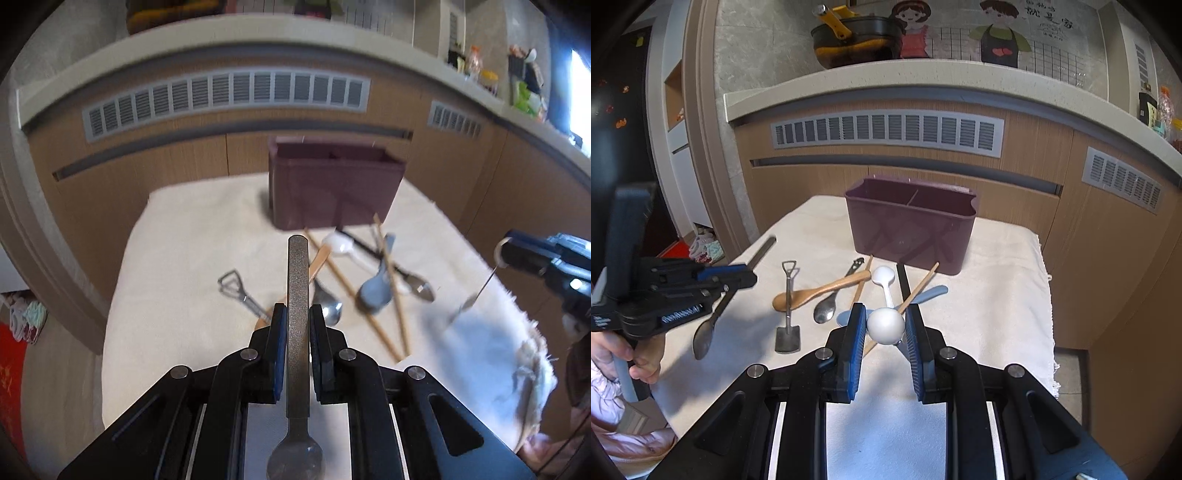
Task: Organize utensils
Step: 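Lift both held spoons up toward the maroon caddy, then lower both spoons into the caddy compartments and open both grippers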
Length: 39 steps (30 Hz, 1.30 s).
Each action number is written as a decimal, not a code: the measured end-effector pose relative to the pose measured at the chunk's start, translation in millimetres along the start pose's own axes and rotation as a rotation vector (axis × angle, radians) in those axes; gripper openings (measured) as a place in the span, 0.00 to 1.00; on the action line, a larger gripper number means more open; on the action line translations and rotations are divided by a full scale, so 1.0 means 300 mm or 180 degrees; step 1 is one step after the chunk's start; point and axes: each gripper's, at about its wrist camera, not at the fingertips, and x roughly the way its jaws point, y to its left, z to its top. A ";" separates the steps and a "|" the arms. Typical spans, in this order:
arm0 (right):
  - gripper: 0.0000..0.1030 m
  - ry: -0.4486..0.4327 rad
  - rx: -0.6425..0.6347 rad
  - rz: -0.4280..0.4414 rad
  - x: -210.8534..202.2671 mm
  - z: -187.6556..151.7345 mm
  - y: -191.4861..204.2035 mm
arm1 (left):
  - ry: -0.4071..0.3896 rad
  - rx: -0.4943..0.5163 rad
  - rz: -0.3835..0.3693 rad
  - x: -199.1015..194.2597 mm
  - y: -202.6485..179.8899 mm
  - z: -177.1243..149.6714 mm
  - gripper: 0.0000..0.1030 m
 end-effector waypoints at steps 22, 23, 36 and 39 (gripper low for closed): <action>0.20 -0.0804 0.0354 0.0457 0.013 0.620 -0.235 | -0.2083 -0.0170 -0.0031 -0.056 -0.079 0.701 0.12; 0.20 -0.0794 0.0382 0.0473 0.042 0.625 -0.245 | -0.2057 -0.0192 -0.0055 -0.010 -0.073 0.718 0.12; 0.20 -0.0213 0.0713 0.0673 0.471 0.553 -0.345 | -0.1306 -0.0262 -0.0082 0.525 -0.027 0.634 0.12; 0.20 -0.0083 0.0784 0.0653 0.525 0.510 -0.358 | -0.1245 -0.0328 -0.0067 0.568 -0.007 0.585 0.12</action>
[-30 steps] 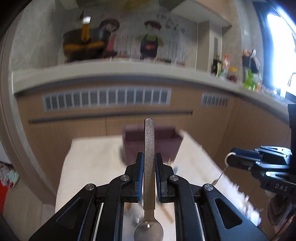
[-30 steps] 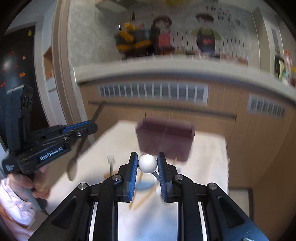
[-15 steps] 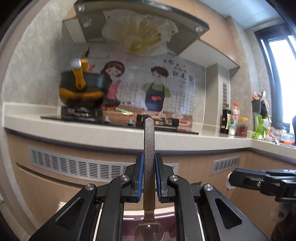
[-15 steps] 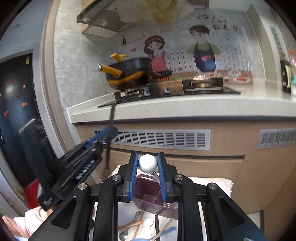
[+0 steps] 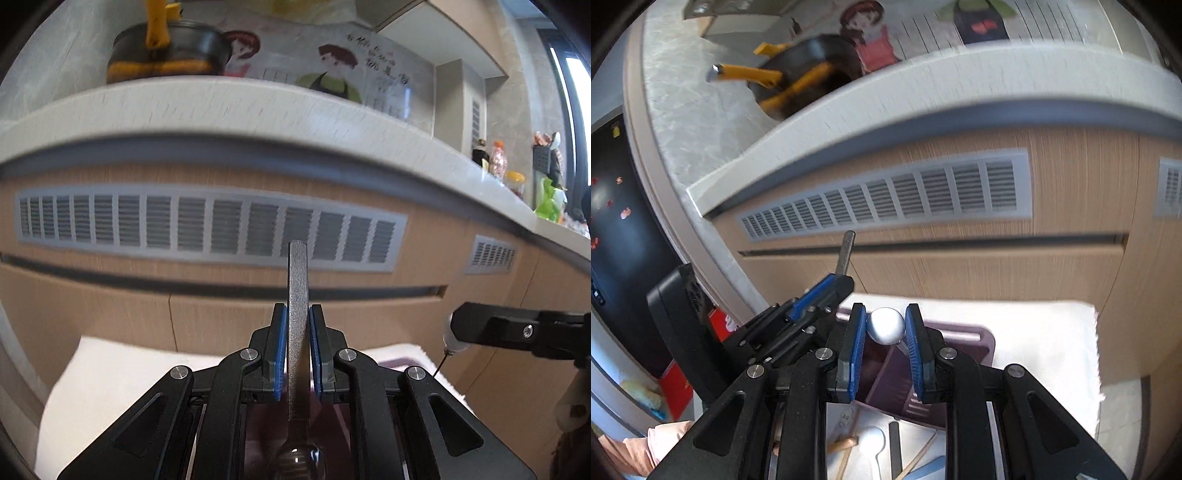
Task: Organize utensils
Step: 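Lower both spoons into the caddy compartments and open both grippers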
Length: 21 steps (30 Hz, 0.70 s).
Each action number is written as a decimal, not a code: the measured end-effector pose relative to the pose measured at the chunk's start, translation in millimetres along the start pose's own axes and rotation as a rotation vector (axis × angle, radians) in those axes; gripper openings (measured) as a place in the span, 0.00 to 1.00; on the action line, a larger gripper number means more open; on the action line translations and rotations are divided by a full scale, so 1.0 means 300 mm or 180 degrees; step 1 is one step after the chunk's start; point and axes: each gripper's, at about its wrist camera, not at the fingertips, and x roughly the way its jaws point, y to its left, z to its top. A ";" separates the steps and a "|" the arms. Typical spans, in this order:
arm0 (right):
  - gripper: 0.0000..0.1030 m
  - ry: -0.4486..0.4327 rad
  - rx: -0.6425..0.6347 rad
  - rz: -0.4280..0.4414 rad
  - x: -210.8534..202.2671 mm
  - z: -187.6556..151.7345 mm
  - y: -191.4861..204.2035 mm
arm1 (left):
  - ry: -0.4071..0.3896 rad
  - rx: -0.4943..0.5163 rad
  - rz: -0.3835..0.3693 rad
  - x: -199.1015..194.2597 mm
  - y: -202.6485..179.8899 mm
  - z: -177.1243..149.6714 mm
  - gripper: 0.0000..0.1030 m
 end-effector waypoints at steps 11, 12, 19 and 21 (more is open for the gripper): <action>0.20 0.0215 0.0013 -0.0178 0.039 -0.077 -0.007 | 0.0383 -0.0117 0.0002 0.016 0.043 -0.065 0.13; 0.20 0.0211 -0.0004 -0.0186 0.036 -0.076 0.000 | 0.0456 -0.0143 -0.0012 0.020 0.047 -0.067 0.13; 0.20 0.0067 -0.0058 -0.0256 -0.020 -0.051 0.015 | 0.0449 -0.0055 0.0000 -0.027 0.036 -0.038 0.12; 0.20 0.0017 -0.0069 -0.0255 -0.032 -0.045 0.019 | 0.0411 -0.0017 -0.0061 -0.047 0.022 -0.016 0.12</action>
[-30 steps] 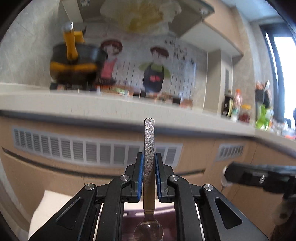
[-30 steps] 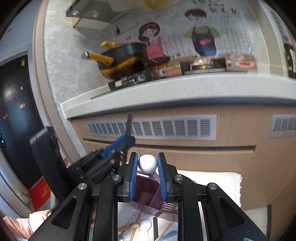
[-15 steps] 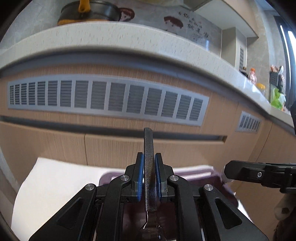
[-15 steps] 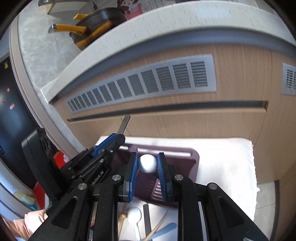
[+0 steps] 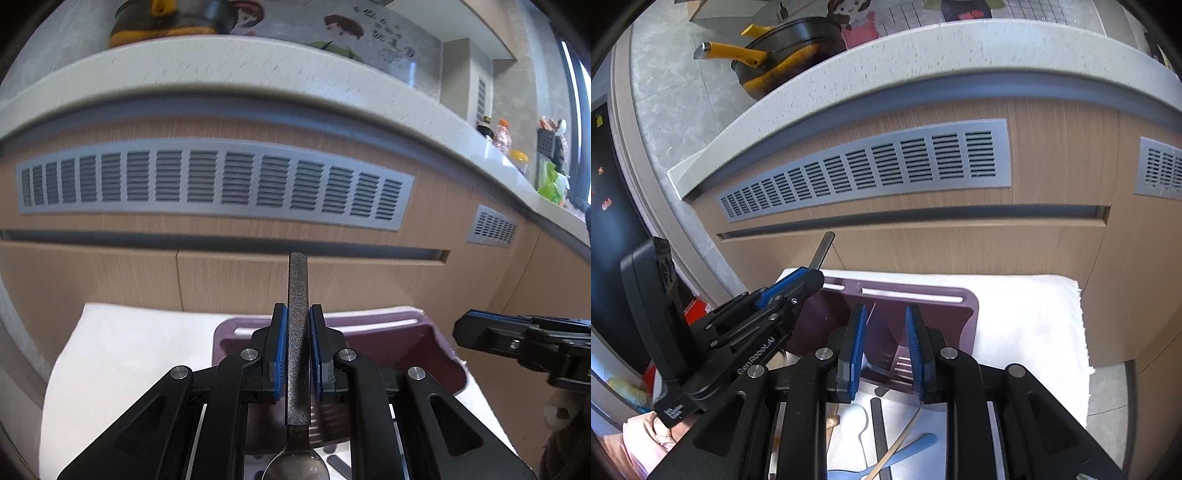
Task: Organize utensils
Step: 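Lower both spoons into the caddy compartments and open both grippers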
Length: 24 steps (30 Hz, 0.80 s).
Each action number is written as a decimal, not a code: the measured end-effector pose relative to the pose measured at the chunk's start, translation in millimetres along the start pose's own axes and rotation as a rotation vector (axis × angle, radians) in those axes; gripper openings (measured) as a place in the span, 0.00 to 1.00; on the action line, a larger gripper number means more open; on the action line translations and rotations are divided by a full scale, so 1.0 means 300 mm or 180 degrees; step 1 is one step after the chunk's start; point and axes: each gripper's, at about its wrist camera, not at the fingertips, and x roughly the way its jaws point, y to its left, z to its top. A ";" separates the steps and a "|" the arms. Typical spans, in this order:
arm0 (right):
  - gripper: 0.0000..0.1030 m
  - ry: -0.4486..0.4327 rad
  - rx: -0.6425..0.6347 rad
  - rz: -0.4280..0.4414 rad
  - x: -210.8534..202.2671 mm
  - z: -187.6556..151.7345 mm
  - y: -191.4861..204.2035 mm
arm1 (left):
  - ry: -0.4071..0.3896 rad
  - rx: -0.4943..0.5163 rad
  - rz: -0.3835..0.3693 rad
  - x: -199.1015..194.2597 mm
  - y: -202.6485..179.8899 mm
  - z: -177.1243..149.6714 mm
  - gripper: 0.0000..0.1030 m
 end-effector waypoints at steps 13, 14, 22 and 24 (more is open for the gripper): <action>0.20 -0.0199 -0.0054 -0.0013 -0.036 -0.012 -0.067 | -0.1038 0.0003 0.0165 -0.076 -0.065 0.129 0.12; 0.20 -0.0194 -0.0053 0.0005 -0.030 -0.016 -0.074 | -0.1107 0.0038 0.0240 -0.072 -0.072 0.113 0.12; 0.20 -0.0172 -0.0039 0.0051 0.009 -0.045 -0.117 | -0.1114 0.0225 0.0578 0.048 -0.113 0.030 0.14; 0.20 -0.0162 -0.0027 0.0039 0.014 -0.048 -0.122 | -0.1082 0.0155 0.0626 0.059 -0.091 0.024 0.17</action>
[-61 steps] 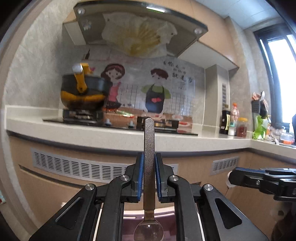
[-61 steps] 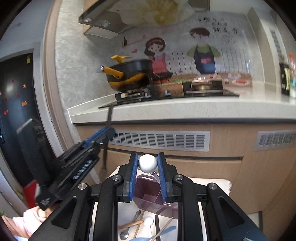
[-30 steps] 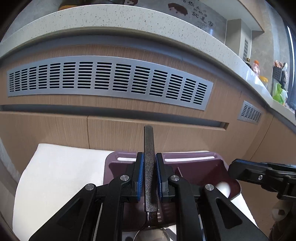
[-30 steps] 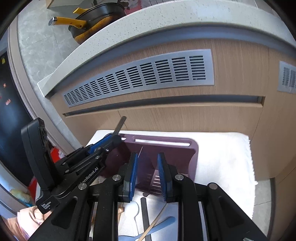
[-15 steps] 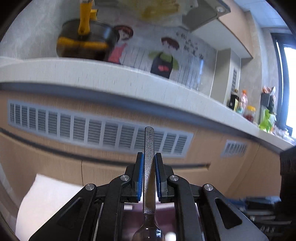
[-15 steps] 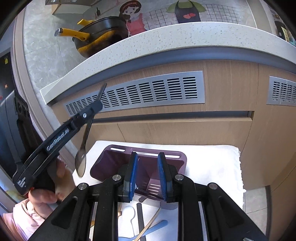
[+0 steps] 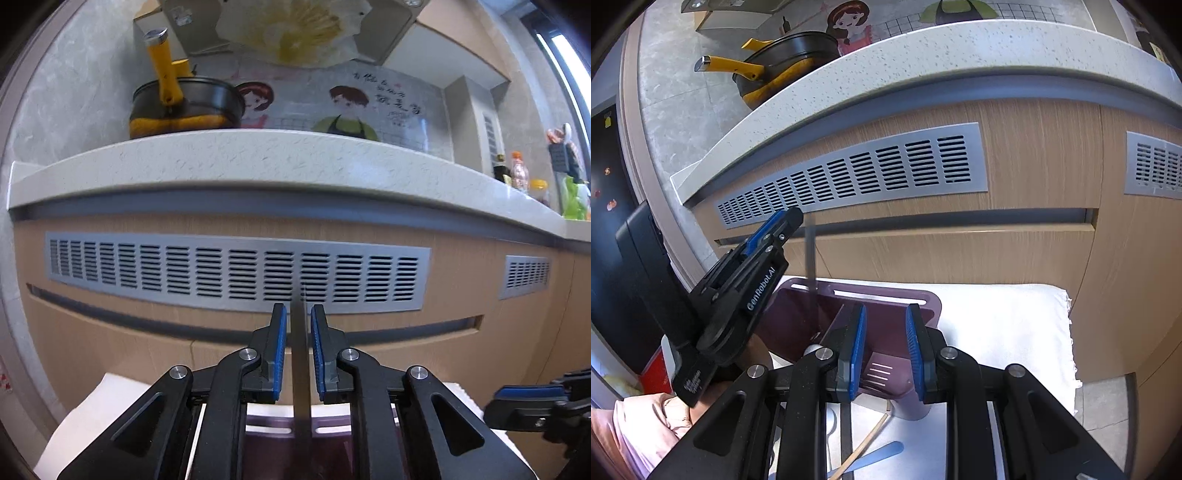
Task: Organize utensils
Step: 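Lower both spoons into the caddy compartments and open both grippers, then move the right gripper to a wooden chopstick and close on it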
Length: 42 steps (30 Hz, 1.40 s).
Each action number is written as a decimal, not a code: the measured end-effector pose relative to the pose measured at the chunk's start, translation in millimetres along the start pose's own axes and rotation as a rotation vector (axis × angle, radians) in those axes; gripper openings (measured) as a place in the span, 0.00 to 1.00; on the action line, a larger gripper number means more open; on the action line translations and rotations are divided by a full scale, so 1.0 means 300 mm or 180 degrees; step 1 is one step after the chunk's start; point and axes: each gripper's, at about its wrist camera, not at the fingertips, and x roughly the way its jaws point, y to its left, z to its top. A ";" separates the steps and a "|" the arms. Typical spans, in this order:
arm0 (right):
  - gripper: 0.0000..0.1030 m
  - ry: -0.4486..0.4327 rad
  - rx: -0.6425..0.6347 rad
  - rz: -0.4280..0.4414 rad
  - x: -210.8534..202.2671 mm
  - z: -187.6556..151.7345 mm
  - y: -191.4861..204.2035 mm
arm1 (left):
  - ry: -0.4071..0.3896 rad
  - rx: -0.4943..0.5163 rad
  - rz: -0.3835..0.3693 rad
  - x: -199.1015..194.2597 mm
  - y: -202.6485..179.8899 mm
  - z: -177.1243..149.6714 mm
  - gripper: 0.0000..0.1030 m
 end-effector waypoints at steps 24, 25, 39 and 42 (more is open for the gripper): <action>0.69 0.0441 -0.0505 -0.0583 -0.080 -0.226 0.193 | 0.1332 0.0063 -0.0100 -0.326 0.250 -0.005 0.50; 0.71 0.0502 -0.0558 -0.0596 -0.077 -0.245 0.205 | 0.1381 0.0082 -0.0116 -0.346 0.255 -0.014 0.52; 0.70 0.0997 -0.0179 -0.0810 0.040 -0.426 0.258 | 0.1866 0.0411 -0.0187 -0.622 0.298 -0.208 0.65; 0.58 0.1193 -0.0092 -0.0769 0.103 -0.443 0.259 | 0.2083 0.0179 -0.0174 -0.624 0.339 -0.252 0.65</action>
